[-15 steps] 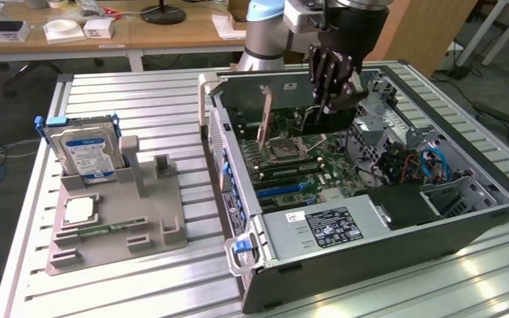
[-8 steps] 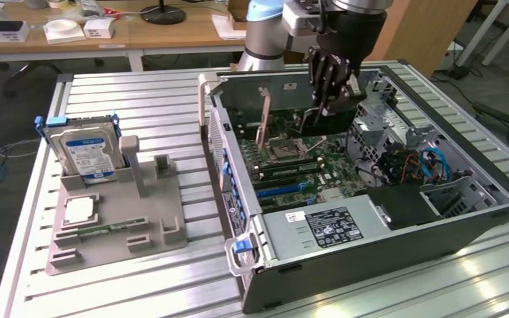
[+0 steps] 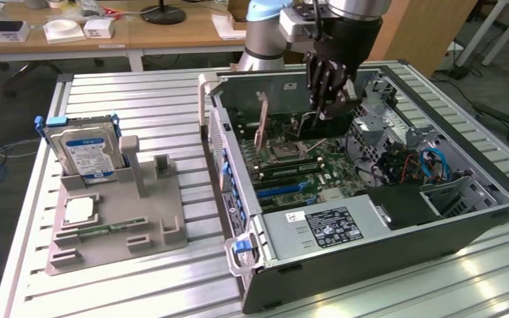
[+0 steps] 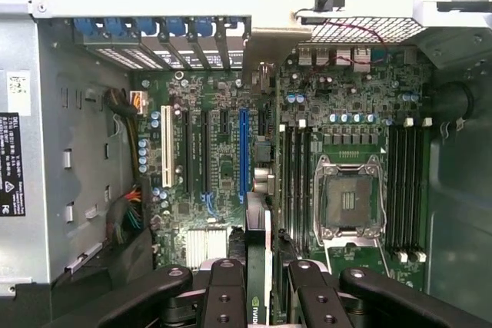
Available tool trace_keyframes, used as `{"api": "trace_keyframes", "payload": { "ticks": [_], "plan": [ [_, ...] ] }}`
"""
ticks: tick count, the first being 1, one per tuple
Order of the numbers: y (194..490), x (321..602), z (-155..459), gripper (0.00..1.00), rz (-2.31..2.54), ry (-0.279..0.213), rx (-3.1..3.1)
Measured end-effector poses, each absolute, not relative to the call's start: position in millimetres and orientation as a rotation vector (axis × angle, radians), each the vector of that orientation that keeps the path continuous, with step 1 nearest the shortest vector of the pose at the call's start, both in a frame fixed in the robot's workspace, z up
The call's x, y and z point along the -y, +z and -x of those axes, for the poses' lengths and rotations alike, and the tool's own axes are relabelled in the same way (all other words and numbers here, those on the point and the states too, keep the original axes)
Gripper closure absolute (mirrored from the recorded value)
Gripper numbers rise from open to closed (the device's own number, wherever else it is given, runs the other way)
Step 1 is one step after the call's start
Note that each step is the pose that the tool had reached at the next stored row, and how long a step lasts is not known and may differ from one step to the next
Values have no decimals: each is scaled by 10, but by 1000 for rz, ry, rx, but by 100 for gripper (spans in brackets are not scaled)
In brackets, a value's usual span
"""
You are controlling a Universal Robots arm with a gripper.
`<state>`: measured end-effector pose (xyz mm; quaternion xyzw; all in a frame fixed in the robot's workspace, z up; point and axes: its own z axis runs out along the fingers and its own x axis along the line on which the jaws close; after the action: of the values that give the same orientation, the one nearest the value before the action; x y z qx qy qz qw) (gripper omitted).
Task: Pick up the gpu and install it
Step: 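Insert the gpu into the slot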
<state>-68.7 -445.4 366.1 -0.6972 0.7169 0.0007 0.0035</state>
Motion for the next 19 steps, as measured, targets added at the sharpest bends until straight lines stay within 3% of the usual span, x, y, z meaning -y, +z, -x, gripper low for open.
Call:
{"api": "trace_keyframes", "payload": {
  "ticks": [19],
  "plan": [
    [3519,4454,749,74,2185,2,-2247]
  ]
}}
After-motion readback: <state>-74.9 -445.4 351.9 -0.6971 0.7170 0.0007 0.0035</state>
